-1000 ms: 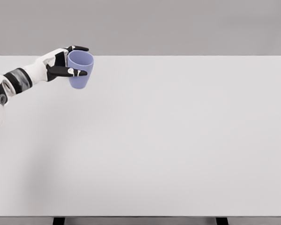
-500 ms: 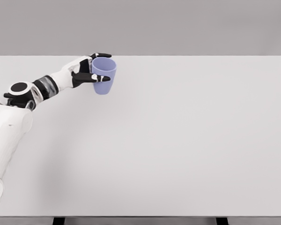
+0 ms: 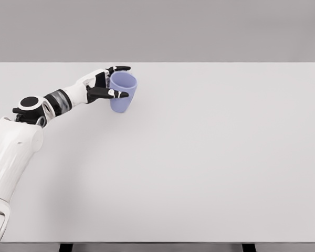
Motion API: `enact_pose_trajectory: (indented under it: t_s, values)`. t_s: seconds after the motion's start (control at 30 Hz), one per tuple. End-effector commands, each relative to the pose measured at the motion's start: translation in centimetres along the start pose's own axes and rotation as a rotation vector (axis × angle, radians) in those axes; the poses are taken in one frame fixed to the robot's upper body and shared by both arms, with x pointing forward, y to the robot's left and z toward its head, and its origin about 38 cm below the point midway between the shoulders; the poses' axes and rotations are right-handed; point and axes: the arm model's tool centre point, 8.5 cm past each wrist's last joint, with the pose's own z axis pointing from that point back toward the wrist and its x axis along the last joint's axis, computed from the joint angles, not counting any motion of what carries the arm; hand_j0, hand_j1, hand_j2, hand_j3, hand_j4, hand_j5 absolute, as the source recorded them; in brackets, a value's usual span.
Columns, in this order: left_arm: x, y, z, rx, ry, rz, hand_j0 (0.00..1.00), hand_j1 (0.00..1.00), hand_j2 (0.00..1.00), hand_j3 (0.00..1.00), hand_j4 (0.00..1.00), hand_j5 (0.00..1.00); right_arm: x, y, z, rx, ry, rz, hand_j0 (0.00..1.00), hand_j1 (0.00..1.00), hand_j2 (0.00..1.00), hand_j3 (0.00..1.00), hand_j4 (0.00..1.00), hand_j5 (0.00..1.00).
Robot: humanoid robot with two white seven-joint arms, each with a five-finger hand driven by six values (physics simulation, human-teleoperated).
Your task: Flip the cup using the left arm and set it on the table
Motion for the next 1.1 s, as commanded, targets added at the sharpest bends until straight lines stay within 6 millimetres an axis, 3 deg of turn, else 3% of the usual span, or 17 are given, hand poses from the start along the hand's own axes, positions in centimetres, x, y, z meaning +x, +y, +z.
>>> enact_pose_trajectory:
  t_s: [0.0,0.4,0.7,0.87,0.97,1.07]
  values:
    - [0.1,0.1,0.1,0.001,-0.006,0.002,0.99,0.99,0.99,0.99,0.99,0.99,0.0,0.0,0.0,0.000,0.000,0.001,1.00,1.00,1.00,1.00,1.00,1.00]
    - [0.8,1.2,1.1,0.022,-0.016,-0.008,1.00,1.00,1.00,1.00,1.00,1.00,0.0,0.0,0.0,0.000,0.000,-0.001,1.00,1.00,1.00,1.00,1.00,1.00]
    - [3.6,3.3,3.6,0.063,-0.053,-0.068,1.00,1.00,1.00,1.00,1.00,1.00,0.0,0.0,0.0,0.000,0.000,0.001,1.00,1.00,1.00,1.00,1.00,1.00]
    - [5.8,6.2,7.3,0.128,-0.063,-0.171,1.00,1.00,1.00,1.00,1.00,1.00,0.1,0.0,0.0,0.002,-0.002,-0.001,1.00,1.00,1.00,1.00,1.00,1.00]
    - [6.7,8.8,10.7,0.195,-0.038,-0.240,1.00,1.00,1.00,1.00,1.00,1.00,0.0,0.0,0.0,0.000,0.000,-0.001,1.00,1.00,1.00,1.00,1.00,1.00]
    - [7.6,10.5,13.6,0.250,-0.007,-0.514,1.00,1.00,1.00,1.00,1.00,1.00,0.0,0.0,0.0,0.000,0.000,-0.001,1.00,1.00,1.00,1.00,1.00,1.00]
